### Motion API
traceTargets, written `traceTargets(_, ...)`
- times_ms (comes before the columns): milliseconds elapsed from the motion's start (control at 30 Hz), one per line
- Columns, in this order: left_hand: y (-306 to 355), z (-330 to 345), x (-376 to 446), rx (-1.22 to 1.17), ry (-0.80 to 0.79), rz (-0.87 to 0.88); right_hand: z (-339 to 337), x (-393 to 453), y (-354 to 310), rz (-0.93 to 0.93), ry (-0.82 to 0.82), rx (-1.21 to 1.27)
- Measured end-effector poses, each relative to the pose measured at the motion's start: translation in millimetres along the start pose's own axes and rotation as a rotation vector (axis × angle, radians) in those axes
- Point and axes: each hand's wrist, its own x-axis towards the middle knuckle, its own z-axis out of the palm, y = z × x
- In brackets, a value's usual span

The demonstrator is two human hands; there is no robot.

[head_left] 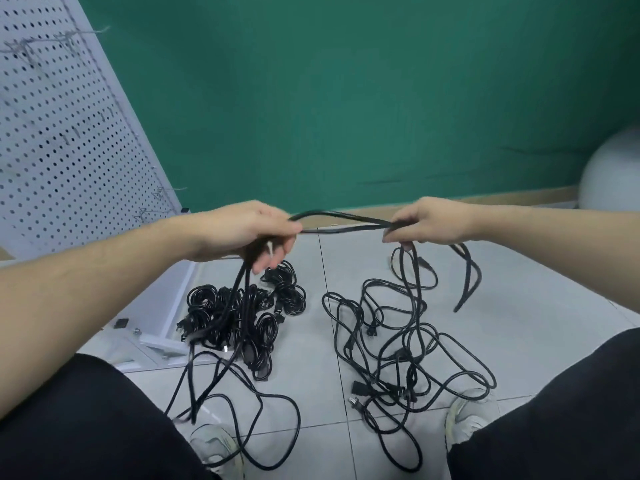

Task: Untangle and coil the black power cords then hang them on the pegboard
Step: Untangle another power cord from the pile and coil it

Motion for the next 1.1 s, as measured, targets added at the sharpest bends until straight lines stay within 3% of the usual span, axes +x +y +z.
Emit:
traceTargets(100,-11.7,-1.1,-2.8,0.133,-0.182,-0.182,1.1,2.4,-11.7,-0.045,0.069,-0.063)
traceTargets(233,-3.0,18.9,5.4,0.028,-0.23,-0.169,10.3,5.6,-37.4,-0.129,0.056,-0.147)
traceTargets(333,7.6,41.2,19.9,-0.119,-0.18,-0.169,18.8,6.9,-55.2,-0.215,0.037,-0.233)
traceTargets(433,12.1,54.6,29.4,-0.094,-0.058,-0.109,21.6,8.3,-63.7,-0.266,0.019,-0.215)
traceTargets(533,14.6,49.1,28.1,0.084,0.068,-0.035,12.3,5.8,-55.4,-0.176,-0.059,0.094)
traceTargets(667,17.8,41.4,23.3,0.152,0.088,-0.009,-2.5,-2.5,-38.8,-0.049,-0.198,0.367)
traceTargets(767,16.8,36.1,23.4,0.187,0.116,-0.02,-8.7,-6.4,-35.1,-0.018,-0.207,0.332)
traceTargets(900,8.3,22.1,19.3,0.265,0.124,-0.087,-16.2,-11.4,-26.8,-0.014,-0.096,0.289)
traceTargets(1000,0.2,13.8,15.6,0.214,0.172,-0.112,-24.8,-18.1,-13.6,-0.006,-0.06,0.296)
traceTargets(1100,-3.6,7.5,13.5,0.099,0.222,-0.092,-26.8,-26.4,-15.3,-0.025,-0.132,0.267)
